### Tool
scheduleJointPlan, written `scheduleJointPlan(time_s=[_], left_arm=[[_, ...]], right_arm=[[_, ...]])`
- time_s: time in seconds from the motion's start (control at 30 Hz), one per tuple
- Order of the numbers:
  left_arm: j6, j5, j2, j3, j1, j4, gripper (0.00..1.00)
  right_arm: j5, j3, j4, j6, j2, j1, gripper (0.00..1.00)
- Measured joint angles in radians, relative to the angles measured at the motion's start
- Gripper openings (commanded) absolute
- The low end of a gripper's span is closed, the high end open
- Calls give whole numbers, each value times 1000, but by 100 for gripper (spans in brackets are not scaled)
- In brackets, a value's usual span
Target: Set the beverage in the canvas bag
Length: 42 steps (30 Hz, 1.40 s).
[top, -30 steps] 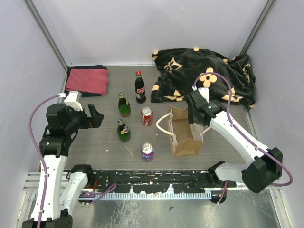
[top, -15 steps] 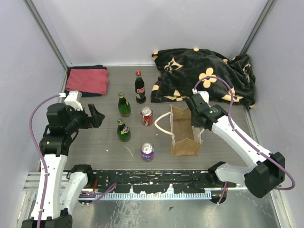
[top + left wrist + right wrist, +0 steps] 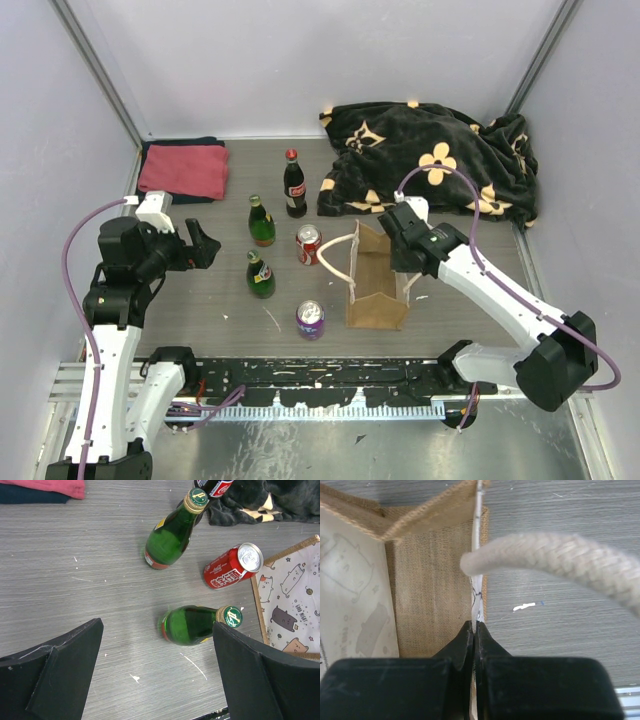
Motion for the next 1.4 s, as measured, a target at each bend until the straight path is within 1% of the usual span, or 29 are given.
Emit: scheduleJointPlan(time_s=[0.3,0.57,0.6,0.7,0.73,0.77,0.83,0.9,1.03,1.13,1.23,1.33,1.4], left_arm=[[0,0,-1,0,1,0,98],[0,2,-2,0,2,0,98],[0,2,-2,0,2,0,98],[0,2,-2,0,4,0,98],[0,2,-2,0,4,0,98],[0,2,-2,0,5,0,98],[0,2,-2,0,5,0,98],[0,2,-2,0,5,0,98],[-2,3,0,0,5,0,98],[-5,6,5,0,5,0,98],[-8,10,12,0,5,0,98],[-8,17,23,3,5,0,98],[-8,21,34,14,5,0,98]], right_arm=[[23,18,14,5,57,89,1],[59,18,3,19,55,100,2],[68,18,0,19,55,100,8],[87,25,-13,19,55,100,45],[92,30,-16,24,55,100,53],[94,35,-17,20,55,100,57],[95,50,-16,17,53,100,62],[94,59,-13,14,37,100,64],[97,79,-5,-3,-25,100,66],[97,137,-1,-23,-45,100,67],[86,183,18,-41,-46,100,72],[61,202,45,-62,-50,100,75],[40,212,67,-77,-56,100,80]])
